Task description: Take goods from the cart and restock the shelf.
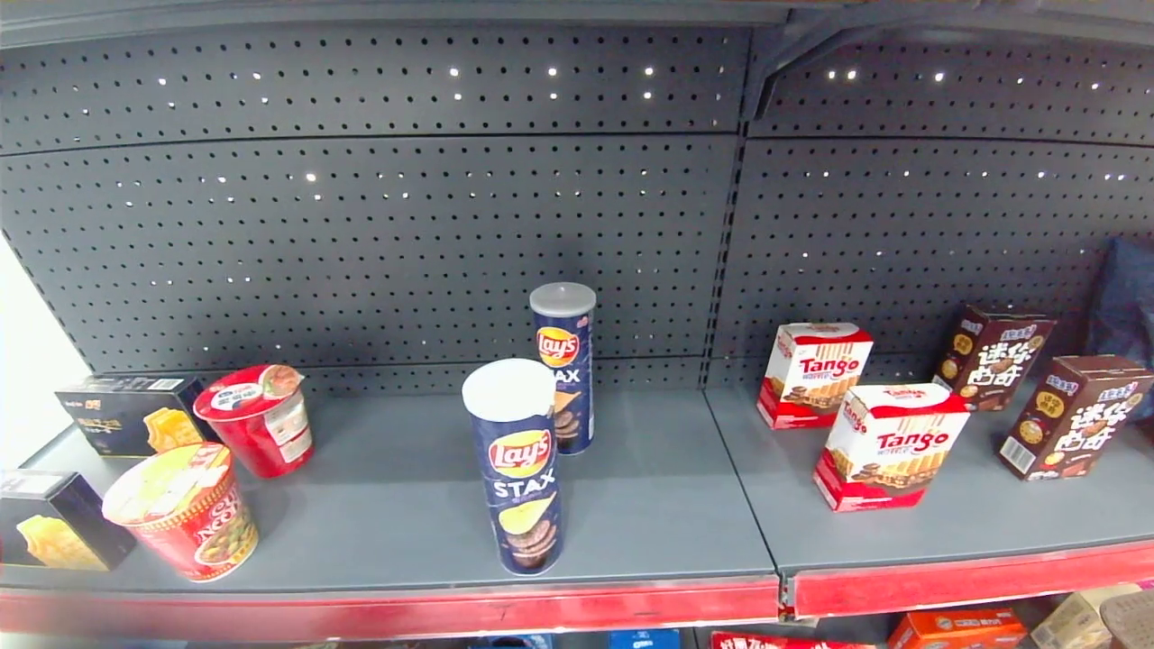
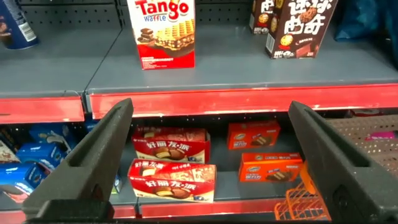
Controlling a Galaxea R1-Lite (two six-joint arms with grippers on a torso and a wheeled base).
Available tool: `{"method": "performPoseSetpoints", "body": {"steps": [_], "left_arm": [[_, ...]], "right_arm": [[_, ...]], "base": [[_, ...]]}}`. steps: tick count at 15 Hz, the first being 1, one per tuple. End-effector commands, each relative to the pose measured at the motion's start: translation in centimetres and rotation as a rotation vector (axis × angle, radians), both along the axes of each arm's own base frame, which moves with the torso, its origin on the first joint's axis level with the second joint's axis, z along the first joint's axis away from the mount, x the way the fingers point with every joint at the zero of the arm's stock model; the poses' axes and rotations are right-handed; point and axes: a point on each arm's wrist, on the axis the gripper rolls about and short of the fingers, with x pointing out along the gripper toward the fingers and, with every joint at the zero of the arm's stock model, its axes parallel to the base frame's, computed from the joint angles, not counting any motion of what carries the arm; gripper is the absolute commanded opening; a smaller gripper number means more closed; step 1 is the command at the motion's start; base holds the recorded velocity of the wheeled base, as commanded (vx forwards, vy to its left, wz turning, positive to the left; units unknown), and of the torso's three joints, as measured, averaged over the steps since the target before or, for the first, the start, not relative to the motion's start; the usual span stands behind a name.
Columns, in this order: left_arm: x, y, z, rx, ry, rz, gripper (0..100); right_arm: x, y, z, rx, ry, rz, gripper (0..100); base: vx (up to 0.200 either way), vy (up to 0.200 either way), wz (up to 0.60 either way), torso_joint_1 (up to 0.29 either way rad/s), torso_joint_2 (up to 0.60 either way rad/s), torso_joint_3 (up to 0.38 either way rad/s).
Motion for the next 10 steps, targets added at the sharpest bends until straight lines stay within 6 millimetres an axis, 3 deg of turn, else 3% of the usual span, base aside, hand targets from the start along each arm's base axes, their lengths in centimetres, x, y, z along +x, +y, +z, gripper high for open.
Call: {"method": "performPoseSetpoints", "body": {"steps": [1,7,9,10], "left_arm": [[0.00,0.00,-0.01,0.000,0.000,0.000,100],[0.00,-0.01,0.01,0.010,0.002,-0.005,100],[0.00,-0.01,0.01,0.008,0.001,-0.003,100],[0.00,-0.01,-0.01,0.007,0.003,-0.005,100]], "right_arm": [[0.02,0.00,0.01,0.001,0.003,-0.001,100],[0.02,0.00,0.01,-0.002,0.003,-0.001,100],[0.02,0.00,0.01,-0.002,0.003,0.002,100],[0.02,0.00,0.01,-0.002,0.003,0.002,100]], "base": [[0.000,0.000,0.00,0.000,0.00,0.000],[0.000,0.000,0.00,0.000,0.00,0.000],[0.000,0.000,0.60,0.005,0.00,0.005],[0.000,0.000,0.00,0.000,0.00,0.000]]}}
